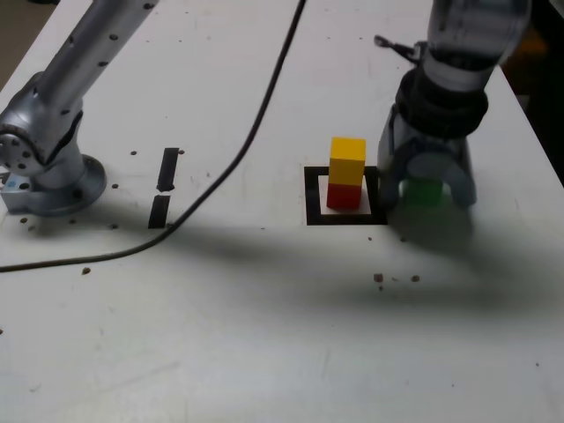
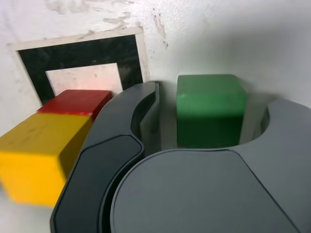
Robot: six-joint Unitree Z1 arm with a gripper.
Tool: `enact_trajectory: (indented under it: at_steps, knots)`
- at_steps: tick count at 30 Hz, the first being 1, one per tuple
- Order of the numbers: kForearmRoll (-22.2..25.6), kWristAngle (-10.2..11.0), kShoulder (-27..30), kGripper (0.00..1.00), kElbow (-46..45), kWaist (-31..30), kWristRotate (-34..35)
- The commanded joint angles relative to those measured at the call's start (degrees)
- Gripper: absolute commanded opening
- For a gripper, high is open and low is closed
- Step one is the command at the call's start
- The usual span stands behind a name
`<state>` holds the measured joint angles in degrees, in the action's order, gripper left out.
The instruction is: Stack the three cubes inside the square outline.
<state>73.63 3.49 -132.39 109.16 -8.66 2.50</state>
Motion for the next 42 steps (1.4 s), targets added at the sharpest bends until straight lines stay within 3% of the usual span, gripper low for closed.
enact_trajectory:
  at_steps: [1, 6, 12, 21, 25, 27, 29, 31, 35, 42]
  knots:
    - [-0.72, 0.23, 0.08, 0.69, -0.37, 0.12, 0.16]
    - [-1.31, 3.12, 1.62, 0.37, -0.42, 0.10, 1.20]
    - [-1.12, 3.88, 1.50, 0.21, -0.07, 0.11, 1.25]
    - [2.36, 5.03, 2.77, 0.14, 4.07, -0.77, 0.70]
    - [12.09, 8.77, 7.23, 0.13, 12.69, -3.92, 0.47]
    - [15.72, 9.54, 9.69, 0.13, 14.86, -5.01, 0.45]
    - [18.29, 9.28, 12.60, 0.13, 15.76, -5.96, 0.47]
    - [20.21, 7.57, 17.18, 0.13, 14.85, -6.94, 0.56]
    - [20.32, 5.73, 22.76, 0.13, 9.93, -7.44, 0.88]
    - [20.26, 4.57, 25.07, 0.14, 2.24, -6.35, 1.34]
